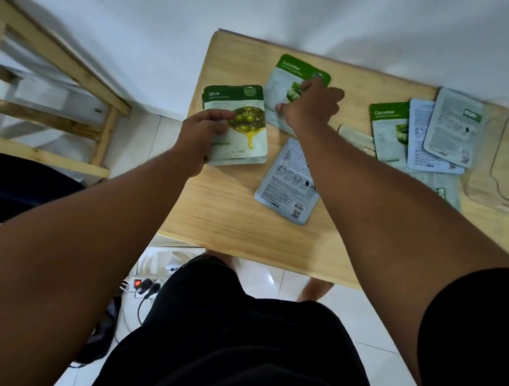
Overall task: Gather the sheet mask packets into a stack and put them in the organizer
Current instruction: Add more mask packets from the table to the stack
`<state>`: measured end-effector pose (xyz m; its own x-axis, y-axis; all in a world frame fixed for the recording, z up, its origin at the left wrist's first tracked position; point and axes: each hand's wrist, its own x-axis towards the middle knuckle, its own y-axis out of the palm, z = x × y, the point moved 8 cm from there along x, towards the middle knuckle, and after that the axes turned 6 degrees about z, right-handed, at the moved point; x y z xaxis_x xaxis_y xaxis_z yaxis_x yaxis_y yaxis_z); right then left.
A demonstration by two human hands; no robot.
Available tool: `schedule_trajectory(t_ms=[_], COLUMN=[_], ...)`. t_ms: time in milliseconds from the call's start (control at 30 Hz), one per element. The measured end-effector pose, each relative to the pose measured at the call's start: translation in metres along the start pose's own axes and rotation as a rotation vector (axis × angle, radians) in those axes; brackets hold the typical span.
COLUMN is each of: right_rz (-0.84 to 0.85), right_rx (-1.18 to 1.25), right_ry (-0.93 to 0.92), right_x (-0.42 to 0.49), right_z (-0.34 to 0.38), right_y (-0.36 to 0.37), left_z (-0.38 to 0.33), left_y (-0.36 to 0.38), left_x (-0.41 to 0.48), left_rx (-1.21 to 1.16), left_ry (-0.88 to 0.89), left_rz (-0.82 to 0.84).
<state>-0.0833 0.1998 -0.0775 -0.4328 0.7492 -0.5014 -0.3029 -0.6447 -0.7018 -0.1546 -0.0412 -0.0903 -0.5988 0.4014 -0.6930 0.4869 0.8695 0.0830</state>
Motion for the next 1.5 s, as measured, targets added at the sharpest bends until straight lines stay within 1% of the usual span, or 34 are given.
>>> schedule_trajectory(t_ms=[67, 100, 200, 300, 367, 467, 567, 633, 733, 833, 933, 1000, 1133, 1333, 1400, 1433, 1500], right_rz=[0.067, 0.082, 0.070, 0.064, 0.048, 0.012, 0.010, 0.063, 0.140, 0.163, 0.135, 0.179, 0.266, 0.242, 0.272, 0.299, 0.334], right_rx=[-0.037, -0.005, 0.157, 0.168, 0.237, 0.336, 0.474, 0.542, 0.575, 0.667, 0.805, 0.880, 0.871, 1.040, 1.005, 0.916, 0.635], right_ry=[-0.067, -0.081, -0.061, -0.122, -0.136, -0.183, -0.231, -0.258, -0.289, -0.312, -0.297, -0.276, -0.290, -0.259, -0.276, -0.293, -0.348], right_x=[0.006, 0.008, 0.008, -0.002, -0.008, -0.017, -0.026, -0.031, -0.042, -0.053, -0.055, -0.056, -0.065, -0.069, -0.075, -0.080, -0.091], right_z=[0.002, 0.002, -0.003, -0.008, -0.017, -0.026, -0.033, -0.035, -0.040, -0.044, -0.051, -0.054, -0.052, -0.054, -0.052, -0.051, -0.049], right_y=[0.002, 0.002, 0.002, 0.001, -0.006, -0.031, -0.071, -0.093, -0.116, -0.129, -0.141, -0.143, -0.141, -0.153, -0.154, -0.152, -0.142], left_z=[0.003, 0.004, 0.007, 0.007, 0.004, -0.006, -0.018, -0.024, -0.028, -0.029, -0.029, -0.028, -0.027, -0.029, -0.029, -0.029, -0.029], left_y=[0.000, 0.000, 0.002, 0.005, 0.012, 0.028, 0.050, 0.062, 0.081, 0.098, 0.106, 0.107, 0.114, 0.113, 0.114, 0.116, 0.123], left_x=[0.002, 0.002, 0.002, 0.000, -0.003, -0.010, -0.024, -0.033, -0.045, -0.056, -0.066, -0.070, -0.076, -0.087, -0.087, -0.087, -0.088], left_rx=[-0.012, -0.016, -0.023, -0.022, -0.030, -0.045, -0.067, -0.059, -0.049, -0.039, -0.025, -0.028, -0.002, 0.068, 0.033, 0.001, -0.069], left_ry=[-0.002, 0.000, 0.009, 0.017, 0.024, 0.058, 0.095, 0.113, 0.134, 0.147, 0.173, 0.191, 0.211, 0.271, 0.271, 0.265, 0.243], left_rz=[-0.001, -0.004, -0.018, -0.028, -0.014, 0.006, 0.042, 0.062, 0.067, 0.076, 0.066, 0.043, 0.048, 0.004, 0.032, 0.059, 0.120])
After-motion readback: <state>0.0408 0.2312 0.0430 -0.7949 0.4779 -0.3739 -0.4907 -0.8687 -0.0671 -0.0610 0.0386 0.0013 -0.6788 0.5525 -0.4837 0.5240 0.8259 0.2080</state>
